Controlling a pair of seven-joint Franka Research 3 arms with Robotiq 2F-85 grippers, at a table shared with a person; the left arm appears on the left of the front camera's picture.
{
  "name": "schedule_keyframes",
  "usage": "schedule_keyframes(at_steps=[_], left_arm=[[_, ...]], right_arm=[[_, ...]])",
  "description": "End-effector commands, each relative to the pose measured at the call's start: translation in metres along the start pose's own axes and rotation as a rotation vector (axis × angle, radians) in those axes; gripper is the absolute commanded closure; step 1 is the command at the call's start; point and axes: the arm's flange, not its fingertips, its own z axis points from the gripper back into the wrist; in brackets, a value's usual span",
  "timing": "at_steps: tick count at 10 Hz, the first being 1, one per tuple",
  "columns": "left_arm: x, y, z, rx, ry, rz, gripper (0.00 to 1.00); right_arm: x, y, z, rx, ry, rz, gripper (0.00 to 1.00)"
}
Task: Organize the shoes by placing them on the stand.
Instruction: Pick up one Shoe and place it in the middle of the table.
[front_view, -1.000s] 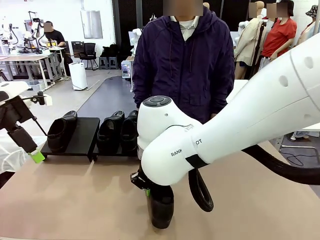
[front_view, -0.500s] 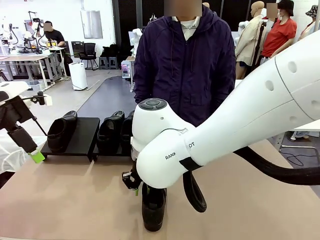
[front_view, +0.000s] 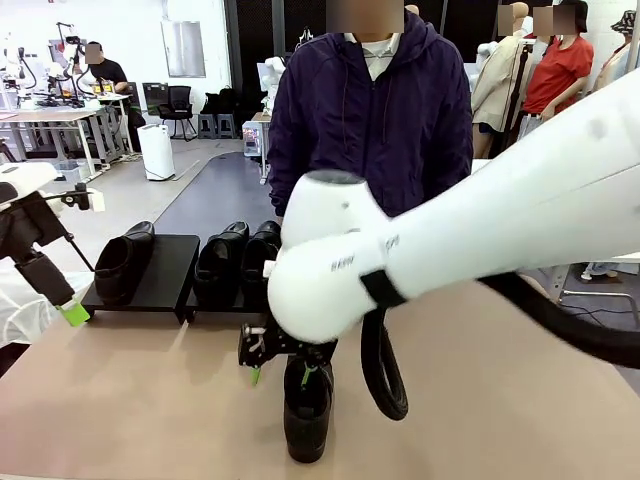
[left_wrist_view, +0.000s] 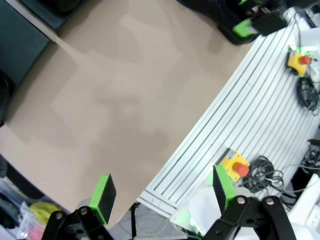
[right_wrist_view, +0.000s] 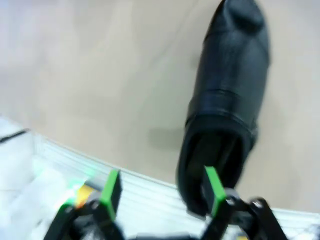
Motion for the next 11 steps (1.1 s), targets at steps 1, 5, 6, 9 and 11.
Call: schedule_keyframes(at_steps=[1, 5, 6, 9, 11], left_arm=[[-0.003, 0.002, 0.002, -0.004, 0.005, -0.016, 0.00], [-0.003, 0.002, 0.002, -0.004, 0.005, -0.016, 0.00], [-0.003, 0.002, 0.002, -0.004, 0.005, -0.016, 0.00], [-0.003, 0.002, 0.002, -0.004, 0.005, -0.016, 0.00], [-0.003, 0.002, 0.002, -0.004, 0.005, -0.016, 0.00]], right_arm=[[-0.037, -0.066, 0.102, 0.132, 0.010, 0.075, 0.00], [-0.073, -0.285, 0.229, 0.285, 0.059, 0.185, 0.00], [-0.087, -0.334, 0.247, 0.288, 0.000, 0.147, 0.00], [-0.130, -0.422, 0.263, 0.333, -0.159, 0.068, 0.00], [-0.131, -0.426, 0.244, 0.300, -0.204, 0.048, 0.00]])
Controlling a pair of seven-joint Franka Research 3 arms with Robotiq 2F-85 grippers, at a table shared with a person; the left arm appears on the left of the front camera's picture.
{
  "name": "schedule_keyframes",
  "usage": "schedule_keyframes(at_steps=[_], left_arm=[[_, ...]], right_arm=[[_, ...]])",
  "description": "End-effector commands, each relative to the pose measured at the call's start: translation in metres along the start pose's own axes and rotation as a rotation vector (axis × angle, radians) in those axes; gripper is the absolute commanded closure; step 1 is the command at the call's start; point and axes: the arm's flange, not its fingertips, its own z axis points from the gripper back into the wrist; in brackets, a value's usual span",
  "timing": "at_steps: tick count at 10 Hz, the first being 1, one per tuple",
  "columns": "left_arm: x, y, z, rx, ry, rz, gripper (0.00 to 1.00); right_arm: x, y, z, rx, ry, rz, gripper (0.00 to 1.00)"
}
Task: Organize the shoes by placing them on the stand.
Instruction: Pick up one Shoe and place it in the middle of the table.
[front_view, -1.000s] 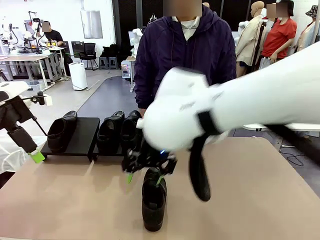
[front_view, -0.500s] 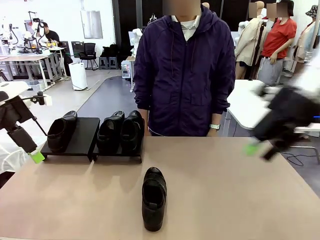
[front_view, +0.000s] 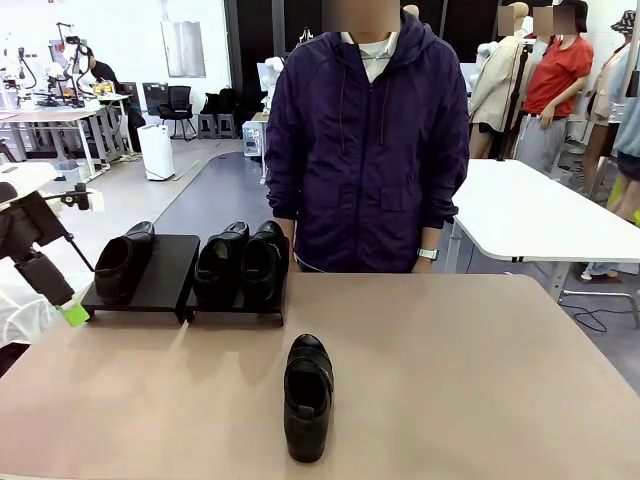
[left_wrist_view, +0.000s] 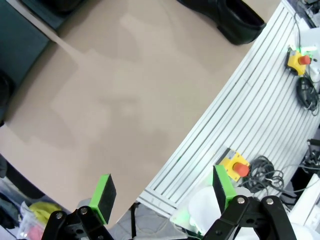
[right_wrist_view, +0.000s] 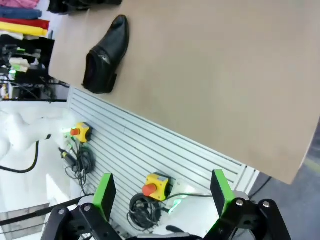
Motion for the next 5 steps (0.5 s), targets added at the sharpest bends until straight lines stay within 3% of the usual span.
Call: schedule_keyframes(at_steps=[1, 5], left_arm=[[-0.0025, 0.0013, 0.0022, -0.003, 0.005, -0.017, 0.00], [-0.0025, 0.0013, 0.0022, -0.003, 0.005, -0.017, 0.00]], right_arm=[[-0.0024, 0.0024, 0.0081, 0.013, 0.016, 0.006, 0.00], [-0.0024, 0.0024, 0.0081, 0.013, 0.016, 0.006, 0.00]])
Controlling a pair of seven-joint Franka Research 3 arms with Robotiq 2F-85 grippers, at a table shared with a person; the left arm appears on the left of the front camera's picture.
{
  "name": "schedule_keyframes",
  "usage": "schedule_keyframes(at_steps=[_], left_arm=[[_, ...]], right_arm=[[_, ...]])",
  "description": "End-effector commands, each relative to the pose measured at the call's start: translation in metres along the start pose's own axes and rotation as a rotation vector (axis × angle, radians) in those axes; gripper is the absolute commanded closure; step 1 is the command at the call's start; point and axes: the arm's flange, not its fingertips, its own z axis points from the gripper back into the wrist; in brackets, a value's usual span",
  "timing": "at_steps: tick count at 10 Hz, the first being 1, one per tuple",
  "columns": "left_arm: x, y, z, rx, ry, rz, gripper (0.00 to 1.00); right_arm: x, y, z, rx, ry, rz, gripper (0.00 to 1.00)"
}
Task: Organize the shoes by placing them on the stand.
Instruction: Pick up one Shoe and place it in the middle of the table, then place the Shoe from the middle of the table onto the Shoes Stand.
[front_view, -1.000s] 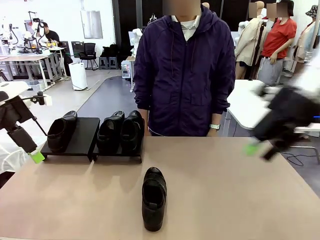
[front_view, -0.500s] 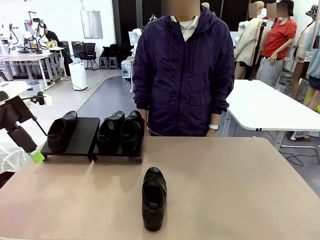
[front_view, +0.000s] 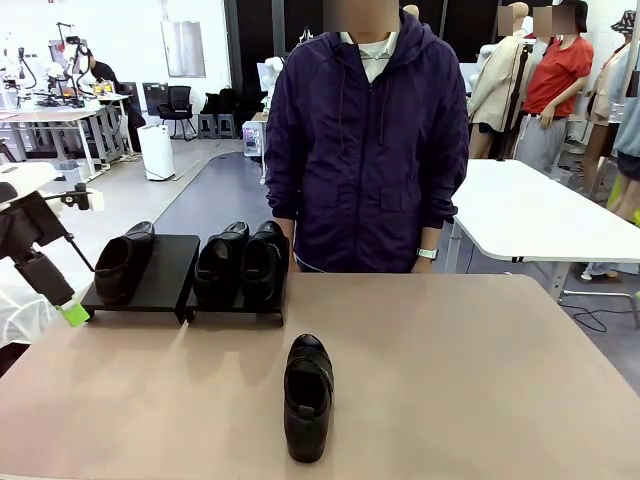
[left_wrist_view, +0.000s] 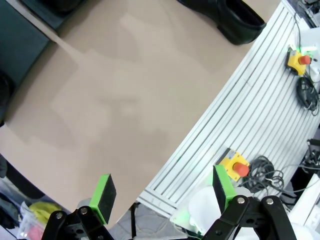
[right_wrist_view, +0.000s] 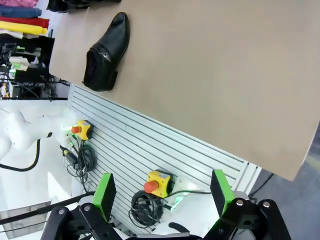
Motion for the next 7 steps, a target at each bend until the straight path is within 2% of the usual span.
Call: schedule_keyframes(at_steps=[1, 3, 4, 5, 6, 7], left_arm=[[-0.003, 0.001, 0.002, -0.003, 0.005, -0.017, 0.00], [0.000, 0.000, 0.000, 0.000, 0.000, 0.000, 0.00], [0.041, -0.032, 0.002, -0.091, -0.068, 0.165, 0.00], [0.096, -0.066, -0.010, -0.199, -0.057, 0.329, 0.00], [0.142, -0.090, -0.033, -0.240, -0.021, 0.460, 0.00], [0.180, -0.113, -0.061, -0.325, 0.018, 0.441, 0.00]], right_arm=[[0.000, 0.000, 0.005, 0.007, 0.002, 0.013, 0.00], [0.000, 0.000, 0.005, 0.007, 0.002, 0.013, 0.00], [0.000, 0.000, 0.005, 0.007, 0.002, 0.013, 0.00], [0.000, 0.000, 0.005, 0.007, 0.002, 0.013, 0.00], [0.000, 0.000, 0.005, 0.007, 0.002, 0.013, 0.00], [0.000, 0.000, 0.005, 0.007, 0.002, 0.013, 0.00]])
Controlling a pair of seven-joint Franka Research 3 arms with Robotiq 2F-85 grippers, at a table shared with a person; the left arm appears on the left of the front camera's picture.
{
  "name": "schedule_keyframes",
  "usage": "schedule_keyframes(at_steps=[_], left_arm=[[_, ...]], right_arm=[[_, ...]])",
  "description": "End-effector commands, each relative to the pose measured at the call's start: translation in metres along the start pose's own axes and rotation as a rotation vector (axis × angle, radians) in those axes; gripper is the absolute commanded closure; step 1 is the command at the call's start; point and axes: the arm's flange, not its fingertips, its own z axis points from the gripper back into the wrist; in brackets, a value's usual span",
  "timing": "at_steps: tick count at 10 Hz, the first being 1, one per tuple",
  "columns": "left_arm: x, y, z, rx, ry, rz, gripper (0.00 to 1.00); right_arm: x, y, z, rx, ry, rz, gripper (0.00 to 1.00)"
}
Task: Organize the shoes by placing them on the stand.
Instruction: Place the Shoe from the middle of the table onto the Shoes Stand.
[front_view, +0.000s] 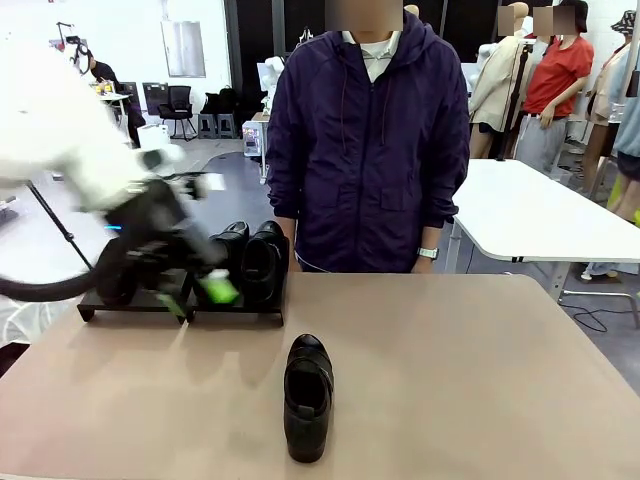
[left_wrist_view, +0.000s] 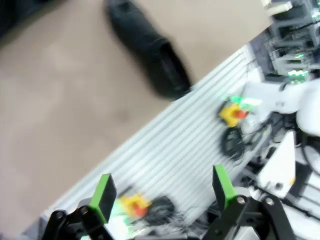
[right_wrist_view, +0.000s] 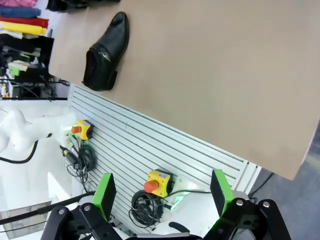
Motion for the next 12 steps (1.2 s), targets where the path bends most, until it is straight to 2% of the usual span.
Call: schedule_keyframes(at_steps=[1, 3, 4, 5, 8, 9, 10, 11, 12], left_arm=[[0.079, -0.033, -0.064, -0.046, 0.014, 0.172, 0.00], [0.103, -0.055, -0.156, 0.084, 0.058, 0.241, 0.00], [0.101, -0.048, -0.172, 0.194, 0.029, 0.232, 0.00], [0.084, -0.060, -0.142, -0.010, 0.045, 0.210, 0.00], [0.084, -0.060, -0.142, -0.010, 0.045, 0.210, 0.00], [0.093, -0.062, -0.160, 0.027, 0.039, 0.222, 0.00], [0.086, -0.057, -0.145, 0.181, 0.022, 0.134, 0.00], [0.073, -0.048, -0.133, 0.315, 0.013, 0.164, 0.00], [0.054, -0.036, -0.126, 0.388, -0.015, 0.258, 0.00]], right_arm=[[0.001, 0.000, 0.005, 0.008, 0.001, 0.015, 0.00], [0.001, 0.000, 0.005, 0.008, 0.001, 0.015, 0.00], [0.001, 0.000, 0.005, 0.008, 0.001, 0.015, 0.00], [0.001, 0.000, 0.005, 0.008, 0.001, 0.015, 0.00], [0.001, 0.000, 0.005, 0.008, 0.001, 0.015, 0.00], [0.001, 0.000, 0.005, 0.008, 0.001, 0.015, 0.00], [0.001, 0.000, 0.005, 0.008, 0.001, 0.015, 0.00], [0.001, 0.000, 0.005, 0.008, 0.001, 0.015, 0.00], [0.001, 0.000, 0.005, 0.008, 0.001, 0.015, 0.00]])
